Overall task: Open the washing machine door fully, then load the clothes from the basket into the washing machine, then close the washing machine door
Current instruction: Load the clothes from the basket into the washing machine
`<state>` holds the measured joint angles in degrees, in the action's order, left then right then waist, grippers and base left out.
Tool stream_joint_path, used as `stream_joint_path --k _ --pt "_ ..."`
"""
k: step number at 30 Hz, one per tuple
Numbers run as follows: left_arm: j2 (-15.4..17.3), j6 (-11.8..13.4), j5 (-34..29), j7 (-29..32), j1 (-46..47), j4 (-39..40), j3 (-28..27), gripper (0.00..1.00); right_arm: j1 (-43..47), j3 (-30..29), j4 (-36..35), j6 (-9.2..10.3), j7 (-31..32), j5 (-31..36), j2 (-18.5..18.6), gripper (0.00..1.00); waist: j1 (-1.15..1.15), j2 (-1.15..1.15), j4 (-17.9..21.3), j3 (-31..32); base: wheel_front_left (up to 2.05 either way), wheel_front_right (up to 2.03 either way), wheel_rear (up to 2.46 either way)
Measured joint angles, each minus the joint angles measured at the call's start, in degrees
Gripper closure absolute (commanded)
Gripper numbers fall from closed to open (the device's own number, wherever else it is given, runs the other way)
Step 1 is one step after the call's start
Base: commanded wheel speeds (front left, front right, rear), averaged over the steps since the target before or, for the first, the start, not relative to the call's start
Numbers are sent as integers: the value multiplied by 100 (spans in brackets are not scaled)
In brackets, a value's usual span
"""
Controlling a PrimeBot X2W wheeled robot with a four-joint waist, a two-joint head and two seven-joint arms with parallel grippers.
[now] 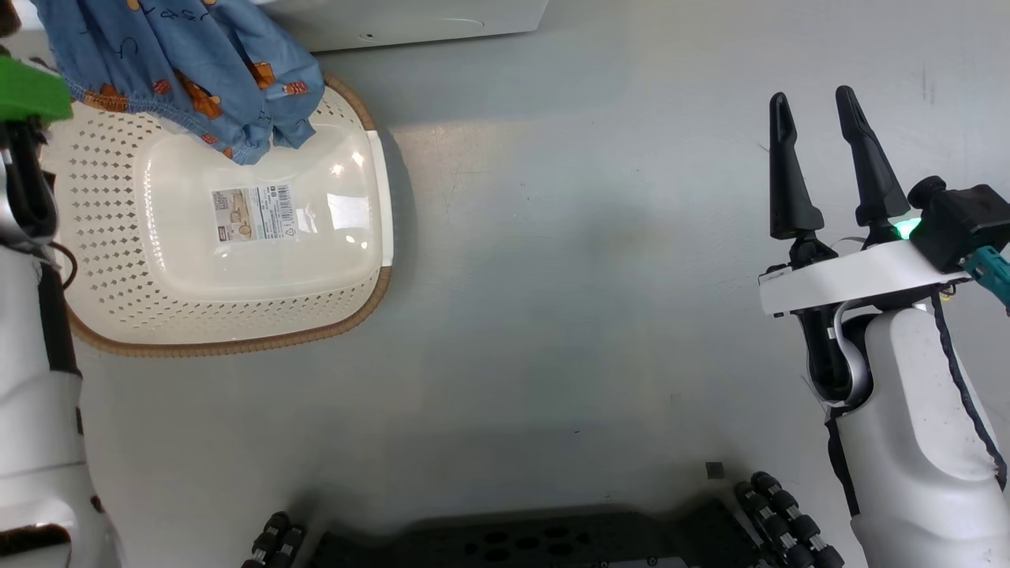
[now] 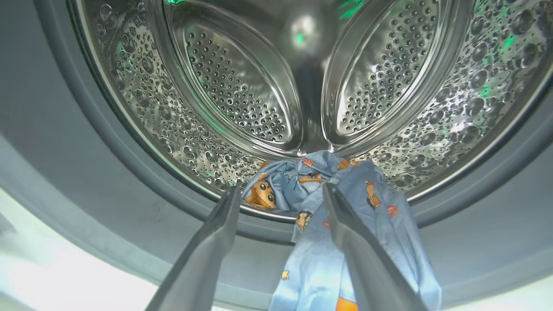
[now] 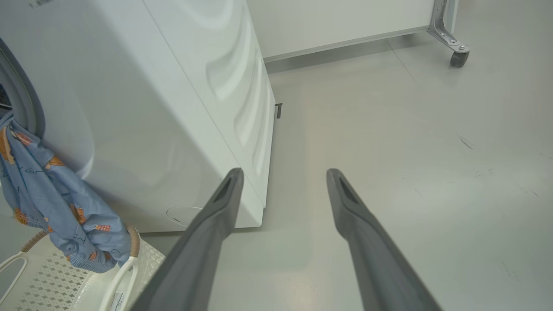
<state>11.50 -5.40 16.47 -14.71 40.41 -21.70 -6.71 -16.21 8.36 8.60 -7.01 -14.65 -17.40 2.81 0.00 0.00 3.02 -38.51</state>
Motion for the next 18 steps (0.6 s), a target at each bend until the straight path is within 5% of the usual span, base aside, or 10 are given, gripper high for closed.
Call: stream_joint_path --k 18 --pt "-467 65 -43 0 -1550 846 -268 0 2 29 4 0 0 30 13 0 0 0 -21 3 0 0 0"
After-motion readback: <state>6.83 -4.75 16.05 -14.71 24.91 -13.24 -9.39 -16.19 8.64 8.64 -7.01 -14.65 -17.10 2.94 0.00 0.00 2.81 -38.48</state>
